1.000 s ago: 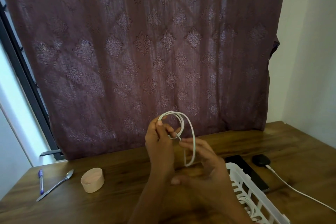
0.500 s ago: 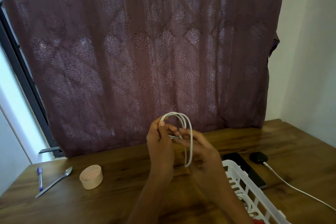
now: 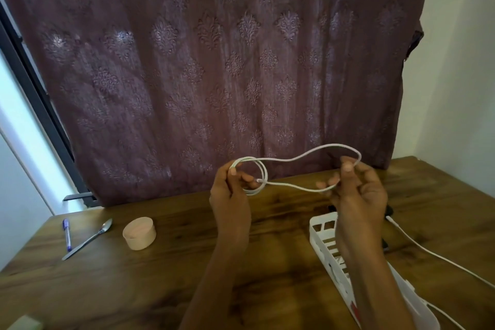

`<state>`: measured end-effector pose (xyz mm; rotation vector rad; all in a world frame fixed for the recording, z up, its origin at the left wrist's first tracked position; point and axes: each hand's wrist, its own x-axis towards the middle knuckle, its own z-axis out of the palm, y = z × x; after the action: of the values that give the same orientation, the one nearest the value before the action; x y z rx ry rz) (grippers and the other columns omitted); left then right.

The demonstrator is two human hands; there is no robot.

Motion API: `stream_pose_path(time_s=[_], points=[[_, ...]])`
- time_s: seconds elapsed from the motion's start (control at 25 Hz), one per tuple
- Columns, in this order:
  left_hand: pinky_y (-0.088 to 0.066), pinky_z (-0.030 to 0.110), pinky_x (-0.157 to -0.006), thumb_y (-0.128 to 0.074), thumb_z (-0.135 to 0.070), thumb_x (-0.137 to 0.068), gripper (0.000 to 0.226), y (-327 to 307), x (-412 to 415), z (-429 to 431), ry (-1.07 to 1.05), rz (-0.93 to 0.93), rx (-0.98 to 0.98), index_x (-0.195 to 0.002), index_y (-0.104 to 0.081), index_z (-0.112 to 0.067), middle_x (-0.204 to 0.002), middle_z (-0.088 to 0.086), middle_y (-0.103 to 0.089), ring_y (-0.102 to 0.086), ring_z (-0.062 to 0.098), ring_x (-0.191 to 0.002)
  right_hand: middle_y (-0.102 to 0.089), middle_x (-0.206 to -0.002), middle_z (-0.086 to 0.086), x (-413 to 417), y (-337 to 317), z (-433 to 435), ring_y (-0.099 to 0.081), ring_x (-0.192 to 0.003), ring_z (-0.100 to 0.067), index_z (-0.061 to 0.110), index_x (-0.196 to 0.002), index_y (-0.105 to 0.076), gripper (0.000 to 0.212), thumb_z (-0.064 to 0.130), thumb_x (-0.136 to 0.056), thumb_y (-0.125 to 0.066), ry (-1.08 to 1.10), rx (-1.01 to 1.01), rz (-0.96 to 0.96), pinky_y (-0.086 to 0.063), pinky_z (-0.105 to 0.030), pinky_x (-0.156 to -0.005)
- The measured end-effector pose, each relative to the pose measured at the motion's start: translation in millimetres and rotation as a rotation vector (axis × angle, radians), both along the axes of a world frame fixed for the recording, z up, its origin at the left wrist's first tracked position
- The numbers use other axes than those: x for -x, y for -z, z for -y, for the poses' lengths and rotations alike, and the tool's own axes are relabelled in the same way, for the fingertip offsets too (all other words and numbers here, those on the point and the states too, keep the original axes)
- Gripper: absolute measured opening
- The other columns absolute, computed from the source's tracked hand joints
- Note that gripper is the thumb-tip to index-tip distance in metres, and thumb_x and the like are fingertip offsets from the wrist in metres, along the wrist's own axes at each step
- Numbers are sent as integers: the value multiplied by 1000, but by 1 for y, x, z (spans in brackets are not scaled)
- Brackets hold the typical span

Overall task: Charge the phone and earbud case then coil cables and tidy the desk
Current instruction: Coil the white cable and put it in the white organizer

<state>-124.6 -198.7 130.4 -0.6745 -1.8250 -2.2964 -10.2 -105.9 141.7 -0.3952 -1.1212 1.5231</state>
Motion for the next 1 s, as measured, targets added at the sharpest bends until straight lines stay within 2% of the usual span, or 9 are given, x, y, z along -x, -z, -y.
stream_pose_path(time_s=[0.12, 0.24, 0.36, 0.48, 0.56, 0.64, 0.72, 0.84, 1.0], points=[[-45, 10, -60, -37, -17, -98, 26, 12, -4, 2, -52, 3, 32, -86, -59, -26, -65, -8, -61, -57, -2, -60, -47, -50, 11, -14, 9, -9, -41, -41, -1, 24, -88, -64, 20, 23, -96, -45, 95, 52, 7, -38, -14, -40], [-48, 21, -64, -38, -17, -98, 25, 21, -7, 4, -43, 88, 27, -88, -61, -20, -67, -5, -61, -57, 6, -63, -54, -55, 14, -25, 24, -14, -48, -51, 0, 27, -86, -67, 20, 22, -94, -49, 189, 3, 222, -44, -17, -49], [-48, 21, -64, -38, -16, -98, 28, 28, -20, 0, -7, 156, 43, -81, -59, -21, -67, -3, -60, -57, 5, -62, -64, -102, -4, -24, 46, -17, -60, -97, -23, 21, -110, -63, 30, 2, -92, -48, 94, -74, 642, -51, -40, -82], [-46, 13, -60, -38, -13, -98, 28, 31, -31, -6, 16, 178, 63, -80, -59, -13, -65, -5, -62, -58, -3, -56, -38, -143, 2, -21, 49, -7, -41, -128, -12, 30, -142, -30, 74, -12, -85, -49, -60, -298, 837, -48, -25, -92], [-46, 14, -61, -37, -13, -98, 29, 30, -33, -8, 32, 187, 66, -78, -59, -15, -62, -8, -62, -58, -4, -57, -44, -134, 17, -16, 42, 5, -45, -117, 7, 46, -135, -33, 74, -6, -86, -54, -194, -318, 707, -50, -12, -76], [-48, 18, -63, -38, -14, -98, 31, 29, -38, -10, 94, 182, 59, -76, -59, -22, -60, -9, -64, -59, -2, -59, -52, -122, 25, -11, 42, 11, -51, -108, 12, 47, -124, -45, 54, 10, -88, -59, -223, -317, 574, -49, -8, -78], [-52, 24, -67, -38, -16, -98, 30, 28, -47, -11, 202, 168, 53, -81, -61, -23, -63, -6, -66, -63, 5, -65, -63, -114, 18, -8, 44, 13, -60, -104, 3, 34, -120, -57, 36, 16, -89, -58, -213, -232, 450, -52, -16, -82], [-55, 28, -71, -37, -19, -98, 27, 29, -56, -14, 353, 216, 51, -92, -63, -21, -71, -2, -69, -65, 13, -73, -74, -94, 5, -7, 45, 12, -69, -90, -11, 16, -108, -67, 23, 12, -88, -57, -170, -32, 308, -58, -24, -68], [-50, 23, -75, -39, -14, -98, 26, 26, -45, -12, 516, 240, 289, -96, -64, -20, -91, -1, -71, -66, 16, -90, -74, -87, 5, -16, 42, 4, -69, -85, -9, 23, -91, -72, 18, 9, -85, -61, -43, -38, 362, -57, -21, -70]])
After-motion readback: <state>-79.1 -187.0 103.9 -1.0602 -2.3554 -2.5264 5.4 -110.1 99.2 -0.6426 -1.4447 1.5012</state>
